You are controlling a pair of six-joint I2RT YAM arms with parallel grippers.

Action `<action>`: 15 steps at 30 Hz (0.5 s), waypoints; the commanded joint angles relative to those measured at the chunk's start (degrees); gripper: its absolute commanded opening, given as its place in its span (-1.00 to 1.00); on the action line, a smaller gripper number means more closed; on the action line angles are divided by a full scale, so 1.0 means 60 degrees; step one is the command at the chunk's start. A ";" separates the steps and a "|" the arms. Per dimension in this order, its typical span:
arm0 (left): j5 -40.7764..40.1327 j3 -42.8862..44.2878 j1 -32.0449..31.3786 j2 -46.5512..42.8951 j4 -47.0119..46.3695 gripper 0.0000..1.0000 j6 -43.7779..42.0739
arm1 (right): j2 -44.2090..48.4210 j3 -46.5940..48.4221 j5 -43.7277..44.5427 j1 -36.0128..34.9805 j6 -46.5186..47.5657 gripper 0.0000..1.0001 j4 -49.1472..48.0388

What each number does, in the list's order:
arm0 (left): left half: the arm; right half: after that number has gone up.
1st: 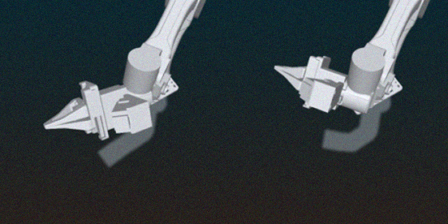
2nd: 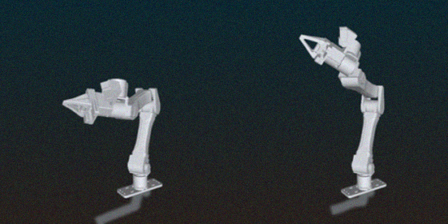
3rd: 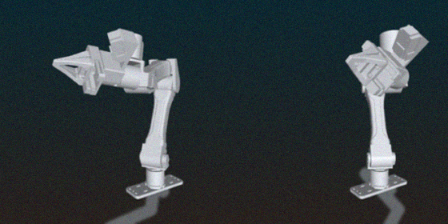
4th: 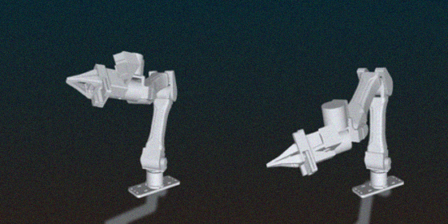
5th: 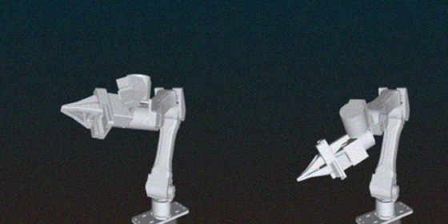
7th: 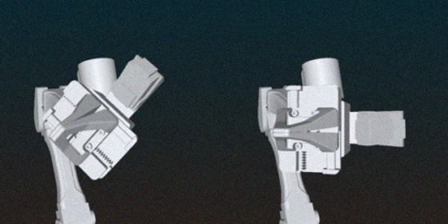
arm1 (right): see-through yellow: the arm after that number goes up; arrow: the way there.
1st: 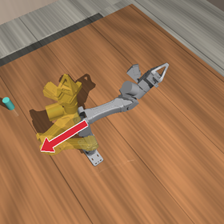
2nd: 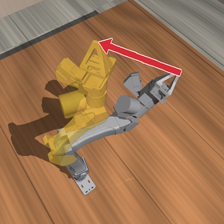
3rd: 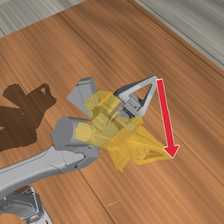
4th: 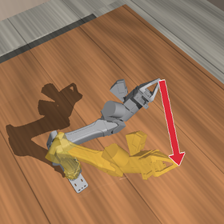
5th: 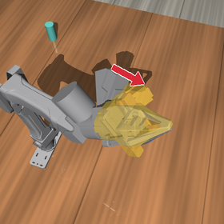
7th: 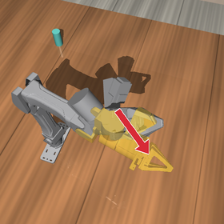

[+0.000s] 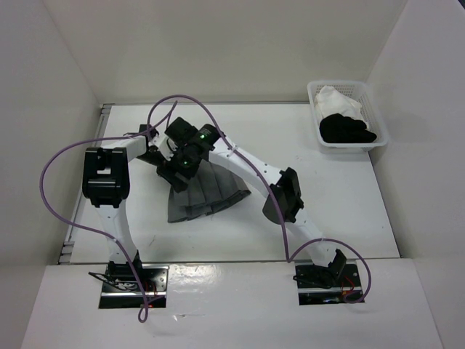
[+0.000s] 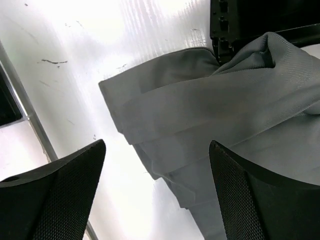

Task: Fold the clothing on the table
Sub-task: Fold the skirt

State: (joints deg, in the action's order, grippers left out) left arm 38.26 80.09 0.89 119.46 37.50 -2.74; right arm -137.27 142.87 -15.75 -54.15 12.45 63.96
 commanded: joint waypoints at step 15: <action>-0.1380 -0.0033 0.2268 -0.3749 0.1939 0.91 -0.1447 | 0.4695 -0.4486 -0.0173 0.2504 0.2100 0.79 -0.0843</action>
State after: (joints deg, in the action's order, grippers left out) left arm 32.88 79.99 13.76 105.67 45.98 -8.95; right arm -116.20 121.05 -16.58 -44.27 22.20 62.48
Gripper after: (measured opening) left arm 0.924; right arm 0.893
